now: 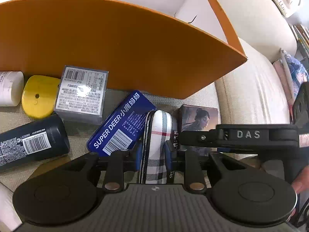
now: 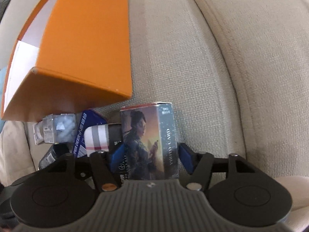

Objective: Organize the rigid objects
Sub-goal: 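Lift the plaid case and photo card box and carry them over the box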

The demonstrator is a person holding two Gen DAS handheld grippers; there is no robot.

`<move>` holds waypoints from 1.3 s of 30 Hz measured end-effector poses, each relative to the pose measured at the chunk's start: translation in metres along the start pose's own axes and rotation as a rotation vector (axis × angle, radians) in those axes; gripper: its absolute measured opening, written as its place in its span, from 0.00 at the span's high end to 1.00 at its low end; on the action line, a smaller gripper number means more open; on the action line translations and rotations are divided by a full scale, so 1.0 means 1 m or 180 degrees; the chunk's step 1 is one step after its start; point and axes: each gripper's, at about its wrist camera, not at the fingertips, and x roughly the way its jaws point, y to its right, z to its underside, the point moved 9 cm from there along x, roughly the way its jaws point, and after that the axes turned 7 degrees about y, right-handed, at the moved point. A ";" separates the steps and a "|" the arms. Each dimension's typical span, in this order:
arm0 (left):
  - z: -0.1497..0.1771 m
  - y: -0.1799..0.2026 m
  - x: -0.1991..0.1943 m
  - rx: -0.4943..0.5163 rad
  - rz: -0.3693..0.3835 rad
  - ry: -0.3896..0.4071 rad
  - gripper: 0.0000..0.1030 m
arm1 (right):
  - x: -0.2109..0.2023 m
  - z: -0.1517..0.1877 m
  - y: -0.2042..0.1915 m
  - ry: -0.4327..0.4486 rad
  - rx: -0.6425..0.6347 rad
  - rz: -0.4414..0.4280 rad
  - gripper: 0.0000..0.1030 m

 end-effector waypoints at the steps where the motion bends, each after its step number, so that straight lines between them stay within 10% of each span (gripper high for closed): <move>1: 0.000 0.001 -0.001 0.0017 0.0006 0.0007 0.74 | -0.003 0.001 0.000 0.0035 -0.0005 -0.0015 0.45; 11: 0.000 0.012 -0.032 0.0419 -0.0143 0.0078 0.81 | -0.045 0.017 -0.015 0.0595 -0.0355 0.0051 0.77; 28: -0.015 0.009 -0.020 0.0517 -0.0064 0.0168 0.77 | -0.046 0.032 -0.030 0.0632 -0.0558 -0.0067 0.77; 39: -0.032 -0.002 -0.094 0.0425 0.0313 0.0437 0.83 | -0.079 0.032 -0.043 0.0924 -0.0522 -0.0124 0.77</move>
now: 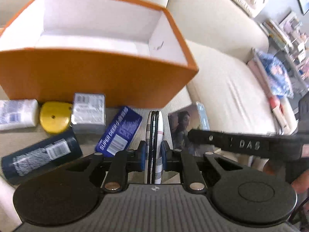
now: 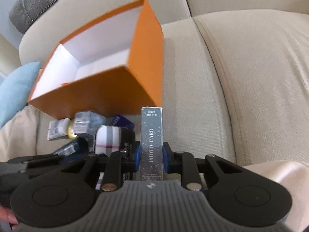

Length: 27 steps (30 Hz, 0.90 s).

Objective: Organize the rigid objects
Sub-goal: 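Lift the plaid case and photo card box and carry them over the box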

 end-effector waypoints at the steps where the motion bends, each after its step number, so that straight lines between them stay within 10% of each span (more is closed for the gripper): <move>1: 0.000 -0.002 0.001 -0.0015 0.0031 0.0044 0.83 | -0.004 -0.001 -0.003 0.0016 0.0000 -0.0001 0.77; 15: -0.117 -0.029 -0.072 0.0028 0.0088 0.0649 0.83 | -0.058 -0.095 -0.083 0.0630 -0.0218 -0.0433 0.77; 27: -0.144 -0.085 0.041 -0.0230 0.0004 0.0012 0.83 | 0.055 -0.121 -0.092 0.0171 -0.0033 -0.0175 0.77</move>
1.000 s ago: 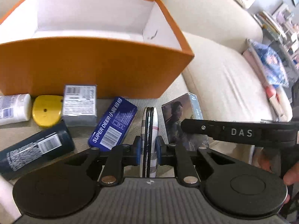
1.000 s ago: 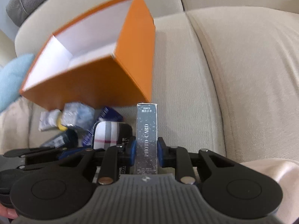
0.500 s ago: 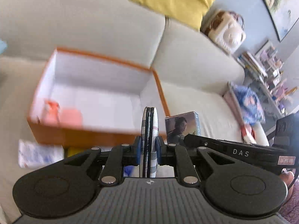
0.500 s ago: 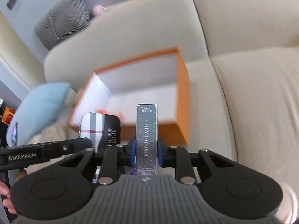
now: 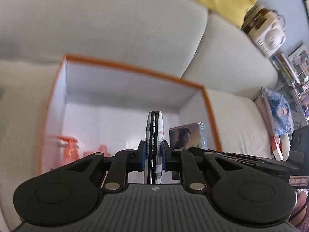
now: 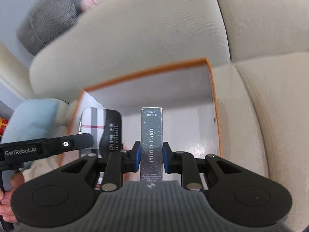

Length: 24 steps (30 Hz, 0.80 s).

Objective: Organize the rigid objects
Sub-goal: 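Lower the plaid case with the left gripper while the right lowers the photo card box, release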

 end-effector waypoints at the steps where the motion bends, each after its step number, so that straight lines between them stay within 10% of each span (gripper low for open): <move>1: 0.003 -0.004 0.008 -0.0017 0.0008 -0.0063 0.83 | 0.008 0.004 0.004 -0.0069 0.0026 0.0025 0.77; 18: 0.035 -0.028 0.068 -0.0283 -0.0029 -0.0635 0.83 | 0.064 0.031 0.017 -0.0575 0.0063 0.0172 0.77; 24: 0.039 -0.028 0.064 0.0152 -0.0462 -0.0677 0.80 | 0.072 0.033 0.015 -0.0639 -0.0073 0.0283 0.77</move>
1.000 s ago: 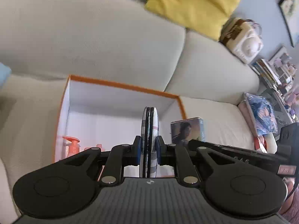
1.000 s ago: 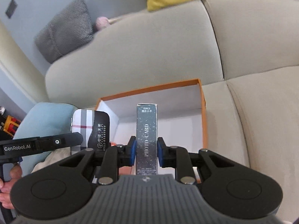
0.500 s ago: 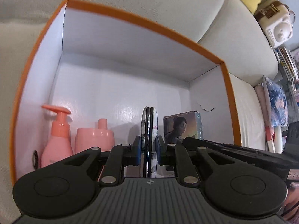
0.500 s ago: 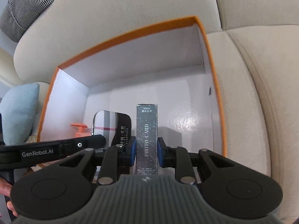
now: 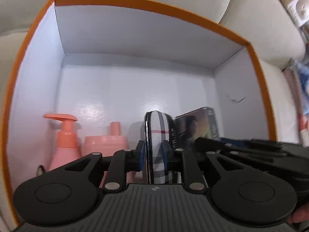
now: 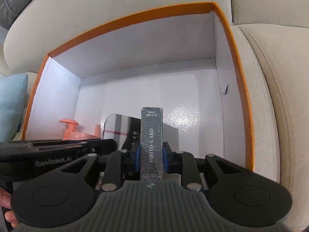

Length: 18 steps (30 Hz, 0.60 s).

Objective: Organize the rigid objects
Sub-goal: 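Lower the plaid case with the left gripper while the right lowers the photo card box, release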

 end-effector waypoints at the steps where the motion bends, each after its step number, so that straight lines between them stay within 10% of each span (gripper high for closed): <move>1: 0.002 0.000 0.000 0.0043 -0.0043 -0.0016 0.80 | 0.000 0.000 0.000 -0.0002 -0.0002 0.0011 0.77; 18: -0.008 -0.023 -0.050 0.0114 -0.0224 0.0438 0.80 | 0.003 0.001 -0.011 -0.0022 -0.0122 0.0119 0.77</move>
